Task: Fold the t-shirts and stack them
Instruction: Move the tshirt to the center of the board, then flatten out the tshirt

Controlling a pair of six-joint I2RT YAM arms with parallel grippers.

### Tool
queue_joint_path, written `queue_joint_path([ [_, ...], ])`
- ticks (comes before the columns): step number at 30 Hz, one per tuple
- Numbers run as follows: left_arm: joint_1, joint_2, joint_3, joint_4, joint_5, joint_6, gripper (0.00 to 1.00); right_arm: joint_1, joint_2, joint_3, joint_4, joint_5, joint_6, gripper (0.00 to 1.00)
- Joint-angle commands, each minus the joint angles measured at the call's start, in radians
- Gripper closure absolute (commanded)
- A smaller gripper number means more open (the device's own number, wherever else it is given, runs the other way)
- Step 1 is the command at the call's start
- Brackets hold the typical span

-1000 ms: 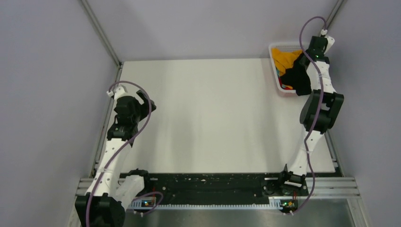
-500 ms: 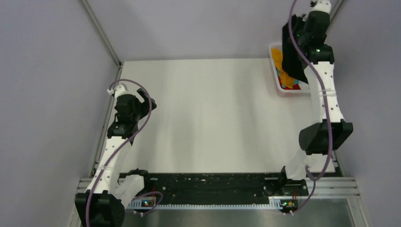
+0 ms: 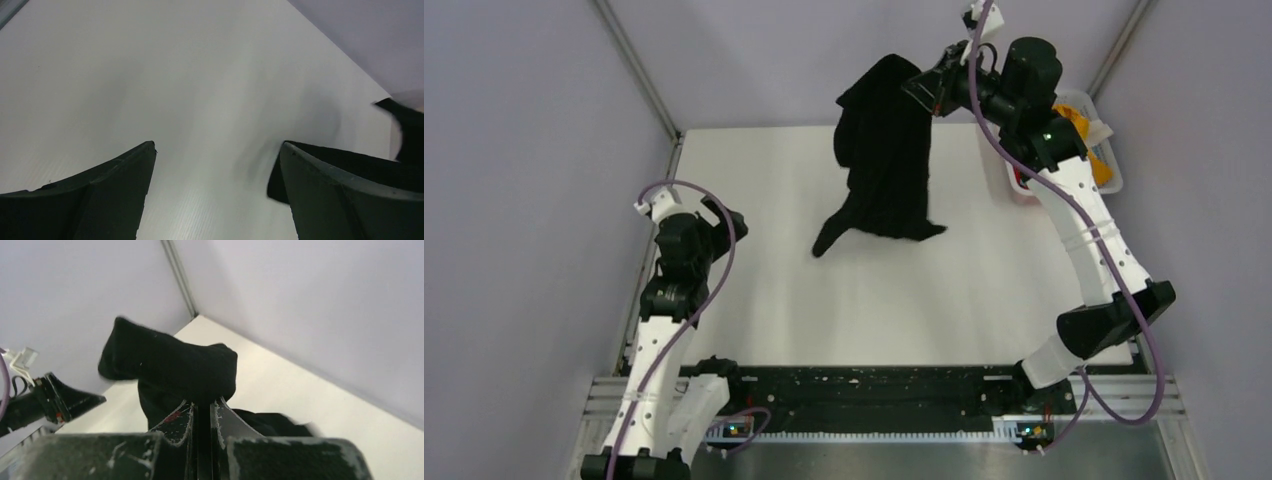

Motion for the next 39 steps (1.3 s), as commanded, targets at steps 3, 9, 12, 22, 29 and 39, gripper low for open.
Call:
queue_joint_path([
  [3, -0.001, -0.103, 0.008, -0.072, -0.079, -0.024, 0.01, 0.008, -0.132, -0.279, 0.200, -0.034, 0.105, 1.00],
  [9, -0.001, -0.085, -0.034, -0.100, -0.038, -0.050, 0.01, -0.008, -0.375, -0.806, 0.196, 0.365, 0.157, 0.97],
  [12, -0.001, -0.040, -0.060, -0.109, 0.031, -0.064, 0.01, -0.035, -0.441, -1.038, 0.099, 0.598, 0.213, 0.67],
  [22, -0.074, 0.160, -0.157, -0.138, 0.360, -0.057, 0.01, -0.052, -0.578, -1.115, -0.117, 0.866, 0.235, 0.02],
  [29, -0.236, 0.213, -0.230, -0.042, 0.356, -0.114, 0.06, -0.046, -0.547, -1.123, -0.032, 0.642, 0.181, 0.01],
  [39, -0.345, 0.361, -0.265, 0.094, 0.347, -0.143, 0.19, -0.096, -0.370, -1.077, 0.023, 0.780, 0.295, 0.01],
])
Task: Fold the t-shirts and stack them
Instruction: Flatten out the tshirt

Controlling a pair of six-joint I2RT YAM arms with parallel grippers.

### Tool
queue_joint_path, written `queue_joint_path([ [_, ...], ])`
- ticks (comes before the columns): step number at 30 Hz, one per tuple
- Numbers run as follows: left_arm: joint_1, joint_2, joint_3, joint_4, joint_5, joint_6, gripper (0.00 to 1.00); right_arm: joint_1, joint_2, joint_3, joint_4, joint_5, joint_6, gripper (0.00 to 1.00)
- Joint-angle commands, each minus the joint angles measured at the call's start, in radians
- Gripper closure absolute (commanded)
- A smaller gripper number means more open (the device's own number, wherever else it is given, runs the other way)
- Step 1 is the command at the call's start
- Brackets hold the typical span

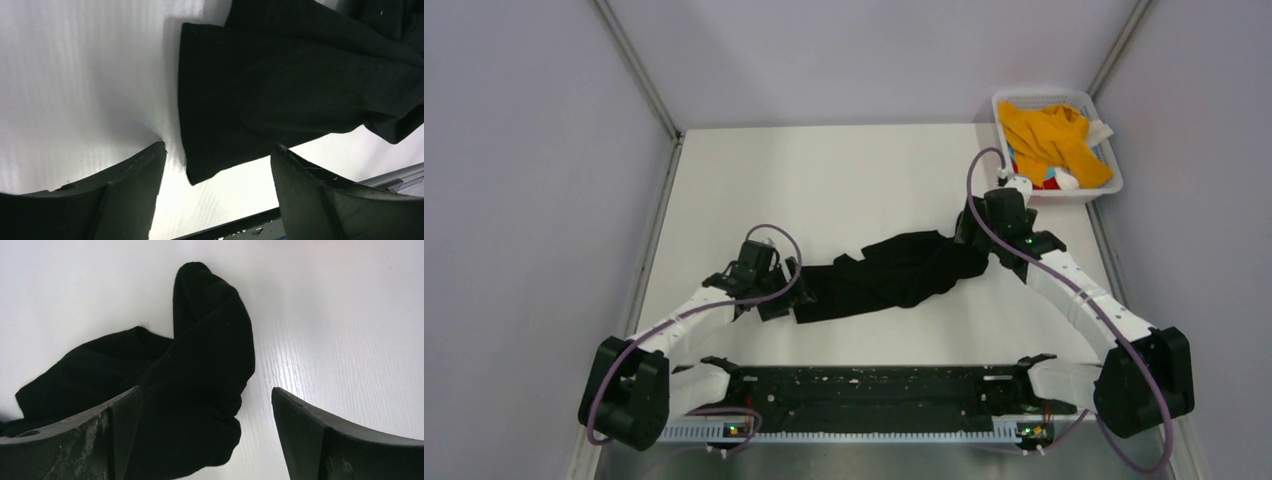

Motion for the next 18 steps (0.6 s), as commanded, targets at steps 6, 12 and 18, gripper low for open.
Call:
queue_joint_path([
  [6, -0.104, 0.185, 0.052, 0.128, -0.037, -0.008, 0.43, -0.098, 0.125, 0.012, 0.195, 0.008, 0.095, 0.03],
  [12, -0.124, 0.196, 0.097, 0.102, -0.125, -0.005, 1.00, -0.111, 0.240, 0.014, 0.255, 0.006, 0.105, 0.14],
  [18, -0.125, 0.071, 0.140, 0.028, -0.262, 0.012, 1.00, -0.112, 0.324, 0.008, 0.349, 0.004, 0.112, 0.58],
])
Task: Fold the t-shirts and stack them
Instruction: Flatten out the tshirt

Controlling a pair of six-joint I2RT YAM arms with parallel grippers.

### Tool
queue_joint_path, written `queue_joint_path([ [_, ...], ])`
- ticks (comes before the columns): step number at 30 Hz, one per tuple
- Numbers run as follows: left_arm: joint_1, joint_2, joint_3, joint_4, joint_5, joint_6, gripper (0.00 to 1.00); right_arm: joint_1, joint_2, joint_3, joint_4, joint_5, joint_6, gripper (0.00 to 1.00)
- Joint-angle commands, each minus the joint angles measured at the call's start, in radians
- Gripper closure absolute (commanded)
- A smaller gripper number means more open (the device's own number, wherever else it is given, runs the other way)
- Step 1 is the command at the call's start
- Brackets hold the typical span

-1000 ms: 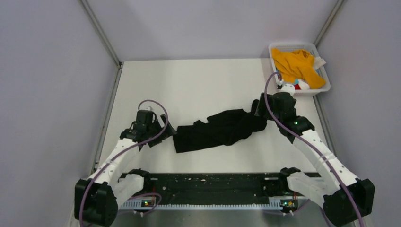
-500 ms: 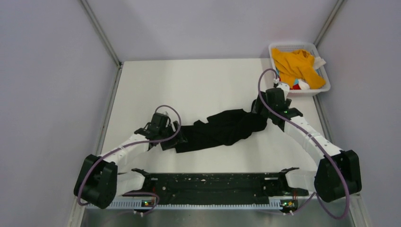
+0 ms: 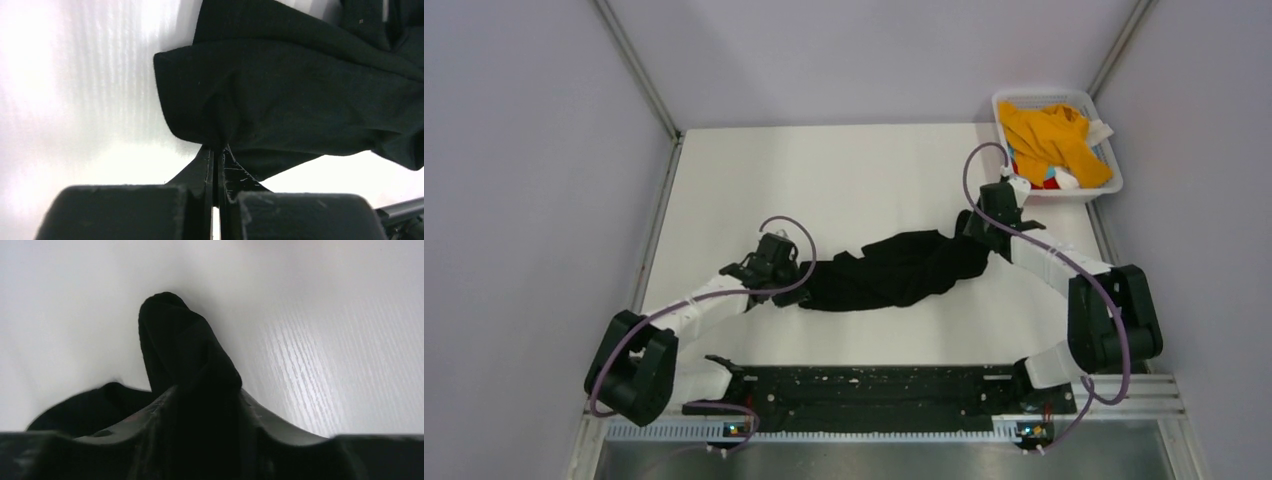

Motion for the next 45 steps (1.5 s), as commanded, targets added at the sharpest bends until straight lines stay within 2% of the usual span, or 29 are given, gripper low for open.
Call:
queue_joint_path([
  [1, -0.003, -0.102, 0.083, -0.072, -0.169, 0.021, 1.00, -0.007, 0.026, 0.010, 0.119, 0.001, 0.013, 0.72],
  [3, -0.003, -0.140, 0.107, -0.097, -0.208, 0.023, 1.00, -0.007, 0.005, 0.018, 0.124, 0.017, -0.016, 0.97],
  [4, -0.002, -0.169, 0.113, -0.098, -0.210, 0.025, 1.00, -0.008, -0.020, 0.023, 0.123, 0.019, -0.033, 1.00],
  [7, -0.003, -0.264, 0.141, -0.083, -0.222, 0.045, 1.00, -0.007, -0.133, 0.040, 0.124, -0.001, -0.101, 1.00],
  [11, -0.003, -0.406, 0.246, -0.113, -0.324, 0.095, 1.00, -0.007, -0.325, 0.106, 0.080, -0.051, -0.190, 1.00],
  [17, -0.002, -0.569, 0.418, -0.098, -0.393, 0.189, 1.00, -0.005, -0.567, 0.221, 0.034, -0.163, -0.213, 1.00],
  [21, -0.004, -0.626, 0.555, -0.087, -0.407, 0.270, 1.00, -0.005, -0.661, 0.340, 0.006, -0.234, -0.250, 1.00],
  [26, -0.004, -0.687, 0.689, -0.099, -0.351, 0.319, 1.00, -0.006, -0.752, 0.479, -0.052, -0.310, -0.268, 1.00],
  [32, -0.002, -0.749, 0.773, -0.086, -0.247, 0.331, 1.00, -0.005, -0.800, 0.634, -0.109, -0.431, -0.246, 1.00],
  [36, -0.003, -0.756, 0.777, -0.087, -0.246, 0.317, 1.00, -0.005, -0.797, 0.663, -0.130, -0.464, -0.246, 1.00],
  [38, -0.002, -0.736, 0.771, -0.093, -0.305, 0.314, 1.00, -0.005, -0.786, 0.656, -0.132, -0.460, -0.247, 1.00],
  [41, -0.003, -0.660, 0.763, -0.119, -0.466, 0.318, 1.00, -0.005, -0.740, 0.634, -0.148, -0.422, -0.246, 1.00],
  [45, -0.002, -0.469, 0.708, -0.146, -0.709, 0.303, 1.00, -0.006, -0.625, 0.552, -0.164, -0.295, -0.259, 1.00],
])
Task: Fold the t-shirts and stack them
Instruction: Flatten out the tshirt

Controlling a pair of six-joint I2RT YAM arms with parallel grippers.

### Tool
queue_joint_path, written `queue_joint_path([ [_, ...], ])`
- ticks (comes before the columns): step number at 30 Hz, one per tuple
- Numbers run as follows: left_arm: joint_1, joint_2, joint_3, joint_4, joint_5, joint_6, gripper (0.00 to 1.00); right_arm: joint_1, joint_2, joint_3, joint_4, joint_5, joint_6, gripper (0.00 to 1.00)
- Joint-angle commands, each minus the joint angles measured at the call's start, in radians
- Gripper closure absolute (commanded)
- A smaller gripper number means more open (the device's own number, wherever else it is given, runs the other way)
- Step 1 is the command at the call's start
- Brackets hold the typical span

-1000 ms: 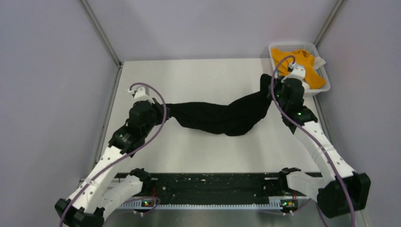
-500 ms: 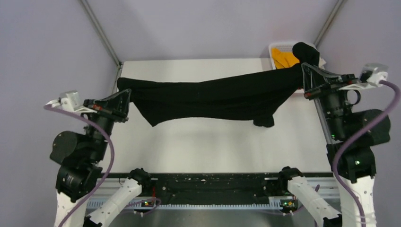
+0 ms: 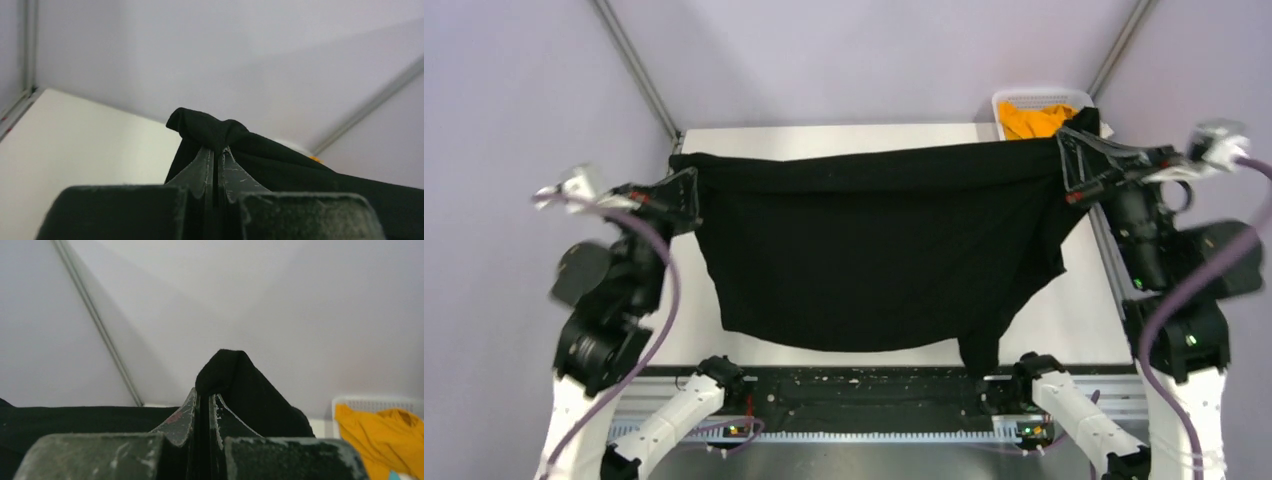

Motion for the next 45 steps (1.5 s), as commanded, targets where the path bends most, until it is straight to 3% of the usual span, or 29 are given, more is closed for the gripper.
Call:
queue_joint_path([
  [1, 0.004, 0.240, -0.081, -0.017, -0.339, -0.007, 1.00, -0.004, 0.162, -0.117, -0.015, 0.167, -0.009, 1.00],
  [4, 0.061, 0.441, -0.162, -0.018, -0.418, -0.049, 0.97, -0.004, 0.284, -0.254, 0.040, 0.227, 0.006, 1.00],
  [6, 0.143, 0.583, -0.202, 0.015, -0.302, -0.076, 0.79, -0.004, 0.402, -0.345, 0.110, 0.243, 0.021, 0.99],
  [8, 0.211, 0.737, -0.221, 0.065, -0.189, -0.086, 0.41, -0.004, 0.548, -0.377, 0.180, 0.267, 0.060, 0.85],
  [9, 0.236, 0.813, -0.195, 0.052, -0.167, -0.093, 0.20, -0.004, 0.628, -0.363, 0.195, 0.275, 0.074, 0.72],
  [10, 0.251, 0.886, -0.151, 0.000, -0.164, -0.111, 0.06, -0.004, 0.699, -0.334, 0.196, 0.275, 0.069, 0.53],
  [11, 0.260, 0.944, -0.105, -0.046, -0.168, -0.126, 0.02, -0.004, 0.769, -0.290, 0.167, 0.288, 0.068, 0.36],
  [13, 0.263, 1.008, -0.057, -0.088, -0.175, -0.127, 0.01, -0.004, 0.854, -0.220, 0.095, 0.306, 0.081, 0.09],
  [14, 0.263, 1.011, -0.059, -0.084, -0.168, -0.126, 0.01, -0.004, 0.865, -0.215, 0.083, 0.311, 0.086, 0.02],
  [18, 0.263, 0.939, -0.131, -0.041, -0.115, -0.136, 0.01, -0.004, 0.788, -0.297, 0.108, 0.341, 0.099, 0.01],
  [23, 0.263, 0.813, -0.237, -0.117, -0.068, -0.202, 0.01, -0.004, 0.616, -0.438, 0.082, 0.314, 0.140, 0.01],
  [30, 0.260, 0.596, -0.479, -0.226, 0.151, -0.277, 0.01, -0.004, 0.351, -0.673, -0.010, 0.206, 0.233, 0.01],
  [39, 0.260, 0.271, -0.761, -0.424, 0.097, -0.498, 0.02, -0.005, 0.117, -0.807, -0.173, 0.321, 0.365, 0.01],
  [45, 0.260, 0.202, -0.875, -0.393, 0.165, -0.601, 0.23, -0.004, 0.053, -0.847, -0.171, 0.320, 0.395, 0.01],
])
